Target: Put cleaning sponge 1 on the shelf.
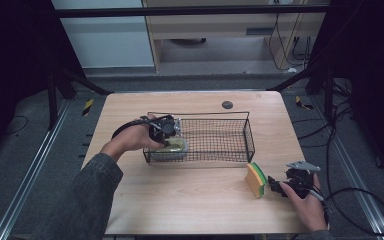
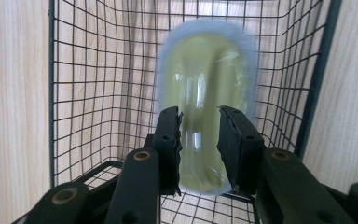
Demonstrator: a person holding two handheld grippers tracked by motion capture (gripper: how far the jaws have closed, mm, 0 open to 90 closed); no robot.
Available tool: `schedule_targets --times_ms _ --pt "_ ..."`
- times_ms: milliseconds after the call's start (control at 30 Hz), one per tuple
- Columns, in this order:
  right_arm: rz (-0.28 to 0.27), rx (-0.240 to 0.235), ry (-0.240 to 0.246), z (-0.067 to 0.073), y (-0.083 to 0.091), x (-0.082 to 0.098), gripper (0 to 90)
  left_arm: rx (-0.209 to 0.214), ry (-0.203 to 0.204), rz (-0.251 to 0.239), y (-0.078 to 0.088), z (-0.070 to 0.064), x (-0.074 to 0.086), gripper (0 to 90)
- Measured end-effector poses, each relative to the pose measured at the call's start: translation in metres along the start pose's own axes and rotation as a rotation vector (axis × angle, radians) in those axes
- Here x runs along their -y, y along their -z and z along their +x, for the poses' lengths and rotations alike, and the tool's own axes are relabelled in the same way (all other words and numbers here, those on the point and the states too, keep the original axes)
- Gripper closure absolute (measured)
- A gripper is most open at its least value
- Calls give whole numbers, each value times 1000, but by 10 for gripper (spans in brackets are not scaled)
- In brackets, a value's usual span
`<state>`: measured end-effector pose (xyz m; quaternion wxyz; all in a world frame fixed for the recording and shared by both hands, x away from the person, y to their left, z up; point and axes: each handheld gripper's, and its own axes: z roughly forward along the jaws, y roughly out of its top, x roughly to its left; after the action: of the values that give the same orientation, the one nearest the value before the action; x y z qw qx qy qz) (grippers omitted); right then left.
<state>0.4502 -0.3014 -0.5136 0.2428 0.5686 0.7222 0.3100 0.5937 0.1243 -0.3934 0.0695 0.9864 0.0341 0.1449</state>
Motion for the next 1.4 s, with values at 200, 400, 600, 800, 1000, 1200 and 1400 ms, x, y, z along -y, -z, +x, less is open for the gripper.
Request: schedule_targets --times_ms 200,400,600,800,1000,1200,1400 --pt "0 0 0 0 0 0 4 -5 5 -14 3 1 1 677" --pt "0 0 0 0 0 0 5 -10 23 -38 8 2 3 665" --pt "0 0 0 0 0 0 5 -15 41 -60 16 2 5 640" --pt "0 0 0 0 0 0 4 -24 64 -77 22 2 3 592" --pt "0 0 0 0 0 0 5 -35 119 -81 27 2 2 477" --pt "0 0 1 0 0 0 5 -101 149 -93 34 -4 -1 316" --pt "0 0 1 0 0 0 5 -126 226 -121 44 -16 0 171"
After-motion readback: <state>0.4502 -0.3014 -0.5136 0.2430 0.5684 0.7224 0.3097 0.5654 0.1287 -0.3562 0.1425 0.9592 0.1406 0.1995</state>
